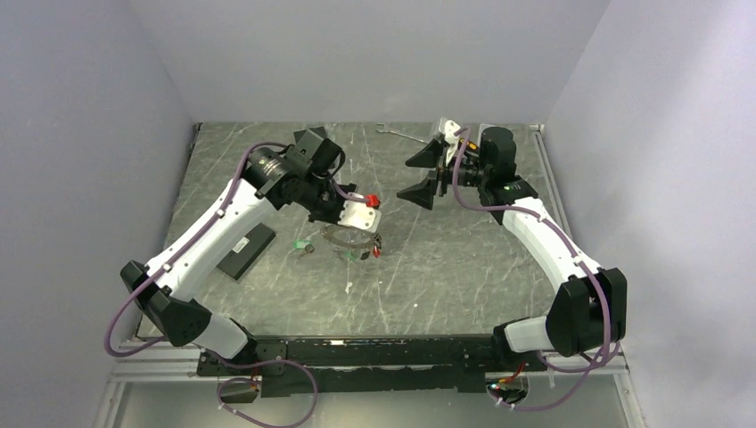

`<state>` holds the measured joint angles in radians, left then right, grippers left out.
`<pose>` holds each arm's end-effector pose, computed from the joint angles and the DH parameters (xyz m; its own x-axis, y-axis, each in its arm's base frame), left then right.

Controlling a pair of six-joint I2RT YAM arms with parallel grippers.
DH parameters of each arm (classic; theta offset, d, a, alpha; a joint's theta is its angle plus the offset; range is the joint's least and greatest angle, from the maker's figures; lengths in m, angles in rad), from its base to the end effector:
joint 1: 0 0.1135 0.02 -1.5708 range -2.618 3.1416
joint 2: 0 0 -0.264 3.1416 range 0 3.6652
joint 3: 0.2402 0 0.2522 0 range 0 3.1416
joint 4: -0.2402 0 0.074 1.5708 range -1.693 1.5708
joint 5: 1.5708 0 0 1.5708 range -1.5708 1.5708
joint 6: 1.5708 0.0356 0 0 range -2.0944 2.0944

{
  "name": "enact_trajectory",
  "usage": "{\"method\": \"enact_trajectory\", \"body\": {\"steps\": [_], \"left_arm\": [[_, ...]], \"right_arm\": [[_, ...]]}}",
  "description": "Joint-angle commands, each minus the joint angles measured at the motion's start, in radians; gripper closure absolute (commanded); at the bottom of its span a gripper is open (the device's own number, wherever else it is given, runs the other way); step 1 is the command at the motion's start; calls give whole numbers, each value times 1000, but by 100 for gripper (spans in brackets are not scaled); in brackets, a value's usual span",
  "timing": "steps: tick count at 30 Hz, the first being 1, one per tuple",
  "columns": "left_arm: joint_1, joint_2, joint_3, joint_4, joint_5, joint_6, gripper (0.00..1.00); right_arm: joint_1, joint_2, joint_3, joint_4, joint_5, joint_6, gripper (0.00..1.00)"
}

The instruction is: Remove the keys from the keyring

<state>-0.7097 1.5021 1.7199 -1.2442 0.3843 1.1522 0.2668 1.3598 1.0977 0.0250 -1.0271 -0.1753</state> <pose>0.2064 -0.1949 0.3969 0.4227 0.7535 -0.5035 0.8983 -0.2749 0.3428 0.2878 0.1102 0.3444 -0.0594 -0.1097 -0.9922 -0.9639 0.2646 0.0284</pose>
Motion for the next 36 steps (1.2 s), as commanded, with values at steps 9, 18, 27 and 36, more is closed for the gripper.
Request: {"method": "enact_trajectory", "body": {"steps": [9,18,27,36], "left_arm": [[-10,-96,-46,85,95,74,100],[-10,-86,-37,105,117,18,100],[-10,-74,-37,127,125,-38,100],[-10,-65,-86,174,146,-99,100]], "right_arm": [[151,-39,103,-381,-124,-465,30],[242,-32,32,-203,-94,-257,54],[280,-18,-36,-30,-45,-65,63],[288,-13,-89,26,-35,-16,65]]}}
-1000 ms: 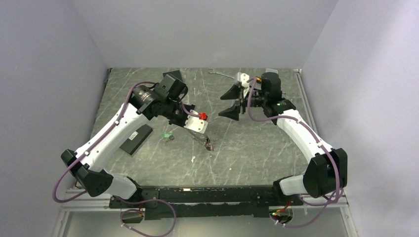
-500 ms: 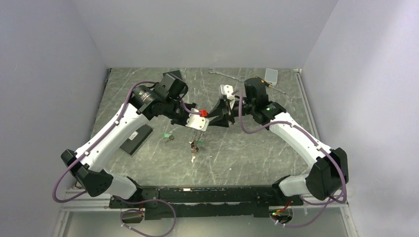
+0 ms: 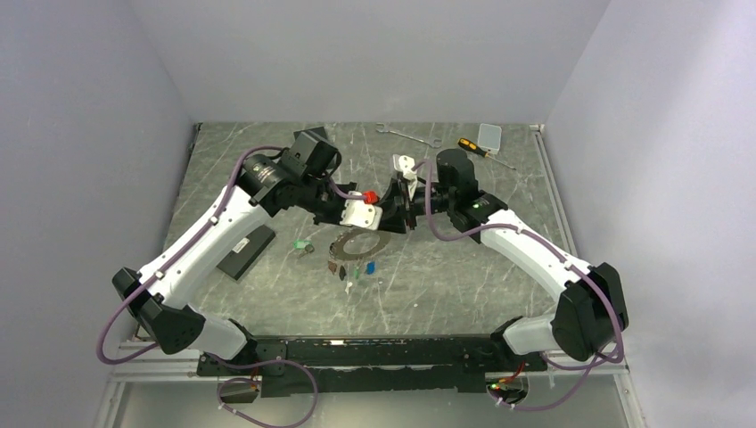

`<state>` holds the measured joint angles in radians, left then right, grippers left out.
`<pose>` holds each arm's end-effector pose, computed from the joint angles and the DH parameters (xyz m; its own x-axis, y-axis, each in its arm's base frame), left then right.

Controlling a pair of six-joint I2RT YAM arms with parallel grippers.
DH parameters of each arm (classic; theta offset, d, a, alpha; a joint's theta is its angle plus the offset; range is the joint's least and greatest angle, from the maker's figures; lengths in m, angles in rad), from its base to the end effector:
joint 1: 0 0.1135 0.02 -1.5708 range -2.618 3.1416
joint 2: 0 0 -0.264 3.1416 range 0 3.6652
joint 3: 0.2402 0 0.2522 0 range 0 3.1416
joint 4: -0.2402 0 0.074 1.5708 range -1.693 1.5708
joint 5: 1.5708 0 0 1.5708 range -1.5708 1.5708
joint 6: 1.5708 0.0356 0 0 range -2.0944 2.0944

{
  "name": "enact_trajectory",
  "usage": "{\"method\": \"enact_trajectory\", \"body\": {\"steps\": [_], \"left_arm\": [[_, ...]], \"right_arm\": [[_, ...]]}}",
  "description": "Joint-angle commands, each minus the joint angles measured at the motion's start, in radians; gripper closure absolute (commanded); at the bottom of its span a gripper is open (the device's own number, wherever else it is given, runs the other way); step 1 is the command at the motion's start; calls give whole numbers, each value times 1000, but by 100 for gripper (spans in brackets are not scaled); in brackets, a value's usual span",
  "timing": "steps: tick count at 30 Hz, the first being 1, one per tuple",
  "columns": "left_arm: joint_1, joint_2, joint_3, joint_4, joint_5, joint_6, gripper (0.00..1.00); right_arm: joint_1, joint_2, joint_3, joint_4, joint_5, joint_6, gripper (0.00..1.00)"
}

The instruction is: Remove the keys from the keyring

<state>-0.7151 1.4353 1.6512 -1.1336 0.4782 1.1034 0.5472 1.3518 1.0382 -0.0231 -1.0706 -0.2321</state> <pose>0.1968 -0.1926 0.4023 0.4380 0.6694 -0.6001 0.8927 -0.2455 0.3778 0.2401 0.1828 0.3226 -0.0545 -0.1624 -0.9852 -0.9961 -0.0603 0.0650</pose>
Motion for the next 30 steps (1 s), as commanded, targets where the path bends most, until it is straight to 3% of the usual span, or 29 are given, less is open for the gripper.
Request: {"method": "enact_trajectory", "body": {"steps": [1,13,25,30], "left_arm": [[-4,2,-26,65,56,-54,100],[-4,32,-169,168,60,-181,100],[1,227,-2,60,35,-340,100],[17,264,13,48,40,-393,100]], "right_arm": [[7,-9,-45,87,10,51,65],[-45,-19,-132,100,37,62,65],[-53,-6,-125,79,66,101,71],[-124,-5,-171,103,43,107,71]]}}
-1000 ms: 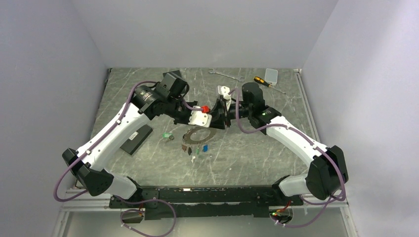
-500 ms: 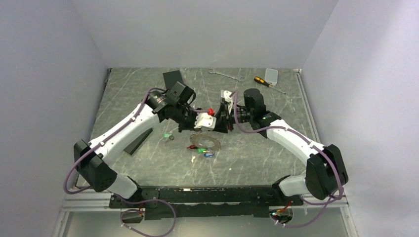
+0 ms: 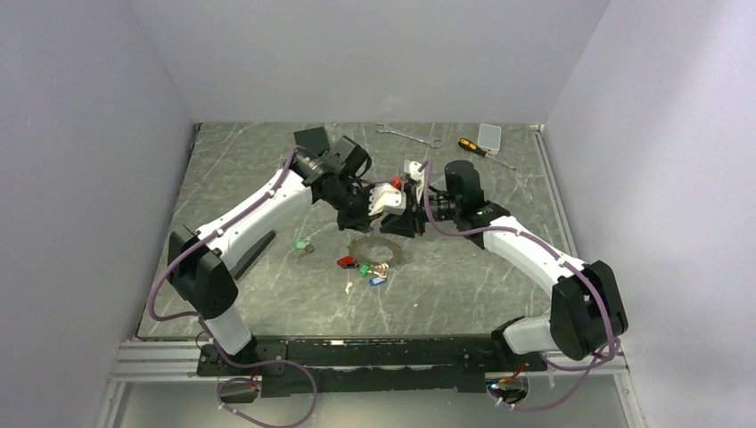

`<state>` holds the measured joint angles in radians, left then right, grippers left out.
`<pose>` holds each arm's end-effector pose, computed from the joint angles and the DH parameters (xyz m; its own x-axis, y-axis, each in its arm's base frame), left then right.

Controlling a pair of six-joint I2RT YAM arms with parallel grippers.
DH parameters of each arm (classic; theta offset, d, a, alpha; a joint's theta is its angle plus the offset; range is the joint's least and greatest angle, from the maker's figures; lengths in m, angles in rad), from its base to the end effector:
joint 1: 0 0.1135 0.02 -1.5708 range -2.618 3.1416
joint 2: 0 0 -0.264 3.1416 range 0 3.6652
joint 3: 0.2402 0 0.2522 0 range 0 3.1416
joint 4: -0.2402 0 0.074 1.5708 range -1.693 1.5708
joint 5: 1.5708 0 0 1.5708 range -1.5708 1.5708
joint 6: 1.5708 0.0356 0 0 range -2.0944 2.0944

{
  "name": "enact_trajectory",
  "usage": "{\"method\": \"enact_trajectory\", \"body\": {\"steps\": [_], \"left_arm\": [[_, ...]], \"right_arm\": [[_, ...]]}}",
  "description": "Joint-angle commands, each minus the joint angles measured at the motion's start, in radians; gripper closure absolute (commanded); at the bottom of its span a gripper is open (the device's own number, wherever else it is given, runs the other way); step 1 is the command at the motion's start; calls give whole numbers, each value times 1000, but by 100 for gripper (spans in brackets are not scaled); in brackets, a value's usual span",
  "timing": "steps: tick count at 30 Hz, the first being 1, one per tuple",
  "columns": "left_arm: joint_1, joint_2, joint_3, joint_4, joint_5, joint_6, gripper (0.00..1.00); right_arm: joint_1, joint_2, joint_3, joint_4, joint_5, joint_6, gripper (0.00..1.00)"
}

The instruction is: Remove the keys from the keyring

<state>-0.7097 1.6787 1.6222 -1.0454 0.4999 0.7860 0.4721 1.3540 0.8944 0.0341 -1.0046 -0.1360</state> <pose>0.2498 -0.2371 0.3281 0.0427 0.7819 -0.6219 0.9990 -0.0406 0.0176 0.2483 0.1605 0.2780 -0.2383 -0.2034 -0.9497 -0.9698 0.1016 0.2217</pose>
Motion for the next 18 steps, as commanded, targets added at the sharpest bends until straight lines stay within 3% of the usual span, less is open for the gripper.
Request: {"method": "enact_trajectory", "body": {"steps": [1,11,18], "left_arm": [[14,26,45,-39,22,-86,100],[72,77,80,-4,121,-213,100],[97,69,106,-16,140,-217,100]], "right_arm": [[-64,-8,-39,52,-23,7,71],[-103,-18,-97,138,-31,-17,62],[-83,-6,-64,154,-18,-147,62]]}}
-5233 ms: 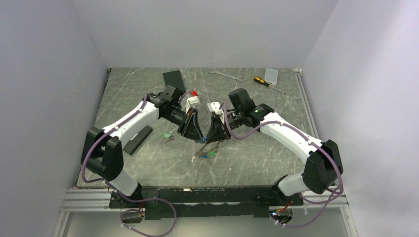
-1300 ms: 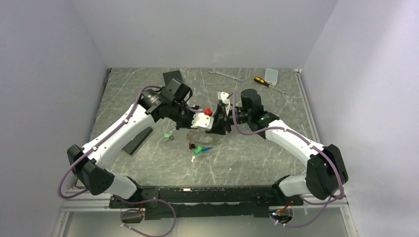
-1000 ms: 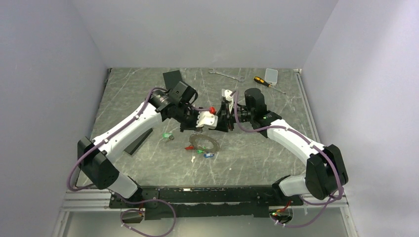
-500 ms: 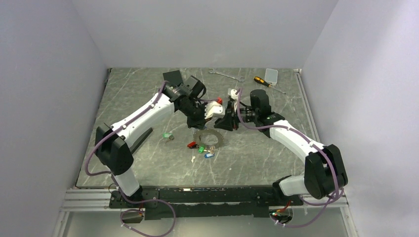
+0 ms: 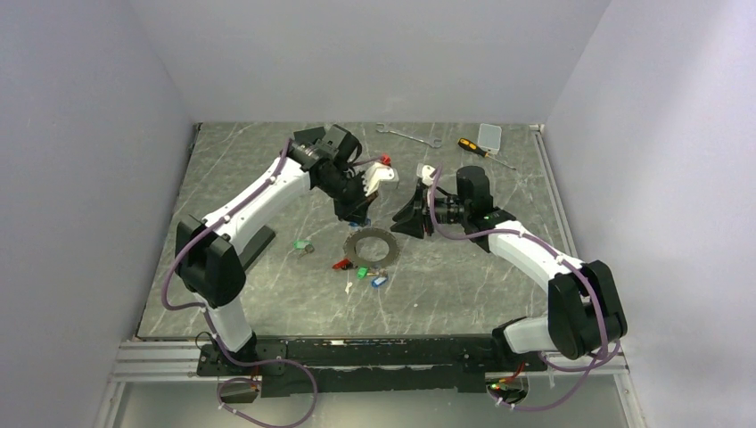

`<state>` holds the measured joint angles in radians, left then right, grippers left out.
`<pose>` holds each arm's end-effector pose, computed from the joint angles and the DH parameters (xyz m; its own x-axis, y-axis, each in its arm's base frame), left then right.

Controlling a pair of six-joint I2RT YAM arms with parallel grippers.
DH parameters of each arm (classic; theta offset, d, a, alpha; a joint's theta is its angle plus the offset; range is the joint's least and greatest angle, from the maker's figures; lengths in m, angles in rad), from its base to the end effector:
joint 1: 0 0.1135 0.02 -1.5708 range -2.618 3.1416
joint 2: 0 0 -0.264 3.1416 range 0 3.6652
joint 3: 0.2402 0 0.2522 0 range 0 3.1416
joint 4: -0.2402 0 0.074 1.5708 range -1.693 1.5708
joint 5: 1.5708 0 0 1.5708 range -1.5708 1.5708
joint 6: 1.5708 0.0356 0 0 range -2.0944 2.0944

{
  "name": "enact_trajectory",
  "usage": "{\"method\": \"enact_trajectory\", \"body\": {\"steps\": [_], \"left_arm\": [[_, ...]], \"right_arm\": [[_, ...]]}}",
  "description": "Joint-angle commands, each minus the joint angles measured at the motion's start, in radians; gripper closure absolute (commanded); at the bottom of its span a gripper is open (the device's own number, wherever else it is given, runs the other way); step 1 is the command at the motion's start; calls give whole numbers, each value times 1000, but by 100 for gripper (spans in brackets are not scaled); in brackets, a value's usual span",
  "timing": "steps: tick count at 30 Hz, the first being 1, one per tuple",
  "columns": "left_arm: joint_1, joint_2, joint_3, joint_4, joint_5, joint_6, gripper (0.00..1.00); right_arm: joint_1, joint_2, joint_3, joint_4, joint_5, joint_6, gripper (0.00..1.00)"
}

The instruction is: Remove the keys from the keyring

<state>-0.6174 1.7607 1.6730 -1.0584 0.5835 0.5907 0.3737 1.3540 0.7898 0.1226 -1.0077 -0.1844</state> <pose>0.2837 -0.2255 0.3166 -0.2449 0.7439 -0.6218 0.9688 0.1622 -0.1875 0.2556 0.1326 0.2513 -0.2249 -0.1933 -0.9550 -0.9642 0.1856 0.1895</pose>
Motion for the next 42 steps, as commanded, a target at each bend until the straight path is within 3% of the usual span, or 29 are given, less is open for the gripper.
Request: {"method": "enact_trajectory", "body": {"steps": [1,18,33,42], "left_arm": [[5,-11,58,-8,57,-20,100],[20,13,76,-45,94,-40,100],[59,21,68,-37,141,-53,100],[78,60,104,-52,156,-80,100]], "right_arm": [[26,-3,51,58,-2,-125,62],[165,7,98,-36,210,-320,65],[74,-51,63,-54,47,-312,60],[149,-45,101,-90,168,-397,64]]}}
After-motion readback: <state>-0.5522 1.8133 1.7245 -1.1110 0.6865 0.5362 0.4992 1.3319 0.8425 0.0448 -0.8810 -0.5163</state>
